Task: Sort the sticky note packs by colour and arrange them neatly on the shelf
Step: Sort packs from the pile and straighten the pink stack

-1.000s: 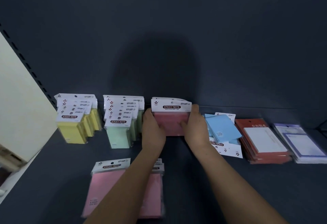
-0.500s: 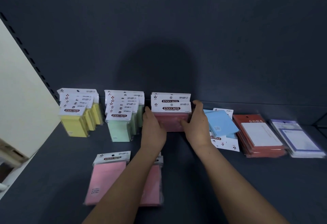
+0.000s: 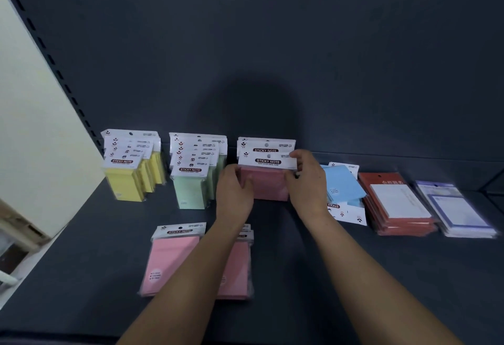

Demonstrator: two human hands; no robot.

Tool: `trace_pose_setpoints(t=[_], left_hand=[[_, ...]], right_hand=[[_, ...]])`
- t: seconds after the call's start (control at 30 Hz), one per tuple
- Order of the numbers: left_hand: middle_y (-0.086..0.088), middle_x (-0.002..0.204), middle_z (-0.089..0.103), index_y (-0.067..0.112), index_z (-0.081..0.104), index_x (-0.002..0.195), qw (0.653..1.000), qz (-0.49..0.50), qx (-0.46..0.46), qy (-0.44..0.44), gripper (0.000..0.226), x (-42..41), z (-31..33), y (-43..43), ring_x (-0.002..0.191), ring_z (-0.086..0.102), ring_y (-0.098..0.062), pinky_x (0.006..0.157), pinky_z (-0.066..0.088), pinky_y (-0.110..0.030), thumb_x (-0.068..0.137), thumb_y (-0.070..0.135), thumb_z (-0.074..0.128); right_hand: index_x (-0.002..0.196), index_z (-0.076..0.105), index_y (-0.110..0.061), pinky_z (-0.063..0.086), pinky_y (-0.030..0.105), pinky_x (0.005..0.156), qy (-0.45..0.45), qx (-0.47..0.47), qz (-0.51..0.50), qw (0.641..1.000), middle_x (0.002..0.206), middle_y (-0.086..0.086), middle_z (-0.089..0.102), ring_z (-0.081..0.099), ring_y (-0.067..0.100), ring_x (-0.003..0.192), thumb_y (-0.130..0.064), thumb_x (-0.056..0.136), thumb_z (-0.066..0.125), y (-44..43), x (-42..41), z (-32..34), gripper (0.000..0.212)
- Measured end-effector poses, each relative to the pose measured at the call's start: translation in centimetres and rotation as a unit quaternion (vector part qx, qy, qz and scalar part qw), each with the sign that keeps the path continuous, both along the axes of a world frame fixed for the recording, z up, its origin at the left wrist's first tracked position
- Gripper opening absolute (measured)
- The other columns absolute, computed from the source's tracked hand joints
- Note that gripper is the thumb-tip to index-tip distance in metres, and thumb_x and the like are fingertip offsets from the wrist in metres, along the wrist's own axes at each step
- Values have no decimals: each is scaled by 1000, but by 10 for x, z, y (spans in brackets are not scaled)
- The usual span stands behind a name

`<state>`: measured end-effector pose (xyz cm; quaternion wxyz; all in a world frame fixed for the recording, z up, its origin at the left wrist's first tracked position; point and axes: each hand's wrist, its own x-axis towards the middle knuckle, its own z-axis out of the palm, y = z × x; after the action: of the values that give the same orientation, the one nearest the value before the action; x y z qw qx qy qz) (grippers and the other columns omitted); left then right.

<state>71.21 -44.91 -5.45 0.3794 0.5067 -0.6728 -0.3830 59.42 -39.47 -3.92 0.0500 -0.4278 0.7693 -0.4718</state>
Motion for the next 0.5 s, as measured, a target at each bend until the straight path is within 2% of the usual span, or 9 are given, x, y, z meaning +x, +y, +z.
trace_pose_setpoints(t=[0.13,0.3,0.37,0.5], left_hand=[[-12,108,57,3,54,115,1000,0,-4,1,28,0,3,1,98,55,-24,89,46,-37,87,0,50],[-14,126,46,4,39,132,999,-26,22,-26,54,-4,4,-1,112,50,-29,96,44,-43,80,-4,53],[-12,133,39,4,33,136,999,-28,26,-36,61,-4,3,0,118,45,-27,100,41,-36,80,-3,55],[-11,138,34,4,28,140,997,-36,12,-63,62,-2,1,1,125,37,-24,92,27,-18,83,-1,54]], right_hand=[[103,61,-8,32,19,80,57,12,4,998,107,4,60,48,22,103,7,80,52,-6,-4,0,29],[96,65,-8,37,23,81,77,21,-19,997,106,7,53,45,22,101,8,79,52,-16,-6,-6,26],[95,64,-7,40,22,80,64,20,-28,997,106,6,47,47,20,98,7,78,56,-17,-6,-9,23],[82,59,-8,41,22,70,57,4,-29,998,95,-1,40,48,16,78,7,78,57,-15,-3,-13,15]])
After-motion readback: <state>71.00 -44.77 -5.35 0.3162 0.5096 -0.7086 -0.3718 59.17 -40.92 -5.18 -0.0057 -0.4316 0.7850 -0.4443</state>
